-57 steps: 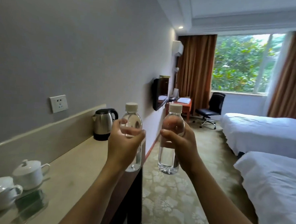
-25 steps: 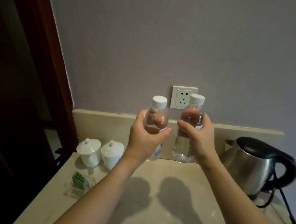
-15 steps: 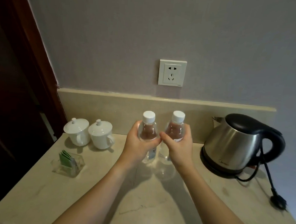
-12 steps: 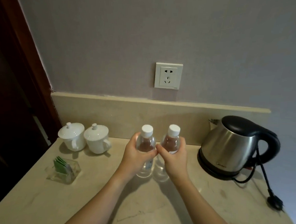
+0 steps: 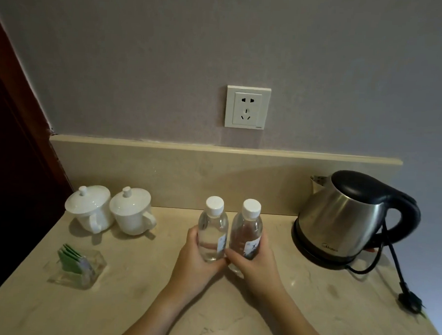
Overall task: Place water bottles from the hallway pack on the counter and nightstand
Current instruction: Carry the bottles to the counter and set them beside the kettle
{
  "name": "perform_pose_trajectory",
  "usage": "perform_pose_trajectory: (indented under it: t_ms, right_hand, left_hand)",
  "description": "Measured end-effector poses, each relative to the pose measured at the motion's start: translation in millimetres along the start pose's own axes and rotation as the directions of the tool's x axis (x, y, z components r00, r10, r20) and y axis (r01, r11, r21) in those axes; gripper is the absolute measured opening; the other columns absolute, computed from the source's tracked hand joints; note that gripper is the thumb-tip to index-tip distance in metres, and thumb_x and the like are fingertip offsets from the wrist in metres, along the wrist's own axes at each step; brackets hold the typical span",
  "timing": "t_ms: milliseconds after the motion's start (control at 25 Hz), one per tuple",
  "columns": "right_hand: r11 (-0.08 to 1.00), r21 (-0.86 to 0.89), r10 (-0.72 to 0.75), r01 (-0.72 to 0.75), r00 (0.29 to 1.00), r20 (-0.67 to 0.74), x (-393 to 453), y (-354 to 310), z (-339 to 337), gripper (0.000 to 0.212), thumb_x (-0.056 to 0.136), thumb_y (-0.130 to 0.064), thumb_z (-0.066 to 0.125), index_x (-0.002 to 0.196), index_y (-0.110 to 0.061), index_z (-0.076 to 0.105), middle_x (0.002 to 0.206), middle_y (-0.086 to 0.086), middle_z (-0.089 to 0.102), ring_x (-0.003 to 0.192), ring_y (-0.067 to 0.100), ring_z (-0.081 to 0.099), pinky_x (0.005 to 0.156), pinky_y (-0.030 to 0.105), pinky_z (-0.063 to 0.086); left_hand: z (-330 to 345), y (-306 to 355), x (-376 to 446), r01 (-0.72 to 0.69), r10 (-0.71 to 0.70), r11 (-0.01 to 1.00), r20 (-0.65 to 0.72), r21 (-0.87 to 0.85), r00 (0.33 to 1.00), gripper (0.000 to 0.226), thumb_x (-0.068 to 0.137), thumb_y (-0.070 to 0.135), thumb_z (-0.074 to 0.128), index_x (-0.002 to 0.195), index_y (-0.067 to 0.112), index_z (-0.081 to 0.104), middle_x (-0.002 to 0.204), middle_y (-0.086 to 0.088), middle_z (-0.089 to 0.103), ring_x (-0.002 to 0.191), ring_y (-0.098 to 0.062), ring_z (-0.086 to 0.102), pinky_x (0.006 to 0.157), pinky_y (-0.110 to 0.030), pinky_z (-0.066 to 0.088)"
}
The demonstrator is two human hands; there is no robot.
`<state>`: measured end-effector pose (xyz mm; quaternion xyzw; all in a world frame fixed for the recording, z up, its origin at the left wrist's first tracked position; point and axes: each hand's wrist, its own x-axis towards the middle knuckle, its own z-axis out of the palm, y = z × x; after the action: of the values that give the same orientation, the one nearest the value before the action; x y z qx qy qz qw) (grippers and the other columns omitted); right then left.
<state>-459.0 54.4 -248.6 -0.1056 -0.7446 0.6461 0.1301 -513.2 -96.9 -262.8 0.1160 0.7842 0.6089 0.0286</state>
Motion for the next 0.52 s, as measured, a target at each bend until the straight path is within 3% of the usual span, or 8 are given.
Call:
perform_pose_trajectory:
  t_ms: [200, 360, 520]
  right_hand:
    - [0.963, -0.269, 0.040, -0.025, 0.998, 0.052, -3, 17, -12, 0.070, 0.071, -0.033, 0.085, 0.127, -0.047, 0.046, 0.112, -0.035, 0.064, 0.106, -0.010, 0.061, 0.084, 0.016, 0.053]
    - [0.951, -0.308, 0.015, -0.012, 1.000, 0.005, 27, 19, -2, 0.072, 0.072, -0.046, 0.082, 0.134, -0.043, 0.044, 0.120, -0.025, 0.064, 0.108, -0.004, 0.062, 0.090, 0.023, 0.056]
    - [0.956, -0.293, -0.020, 0.007, 0.999, -0.042, 60, 18, 4, 0.064, 0.074, -0.041, 0.082, 0.127, -0.045, 0.046, 0.113, -0.026, 0.066, 0.100, -0.007, 0.064, 0.086, 0.025, 0.057]
  left_hand:
    - [-3, -11, 0, -0.032, 0.044, 0.972, -0.050, 0.233, 0.998, 0.070, 0.057, 0.048, 0.089, 0.114, 0.039, 0.049, 0.106, 0.018, 0.066, 0.097, -0.004, 0.065, 0.080, -0.030, 0.058]
    - [2, -9, 30, -0.047, 0.059, 0.983, -0.058, 0.177, 0.997, 0.061, 0.060, 0.043, 0.087, 0.111, 0.044, 0.053, 0.104, 0.019, 0.069, 0.096, 0.000, 0.066, 0.081, -0.035, 0.058]
    - [4, -10, 65, -0.056, 0.061, 0.993, -0.044, 0.108, 0.997, 0.062, 0.063, 0.040, 0.088, 0.117, 0.040, 0.057, 0.107, 0.018, 0.072, 0.098, 0.002, 0.068, 0.085, -0.038, 0.059]
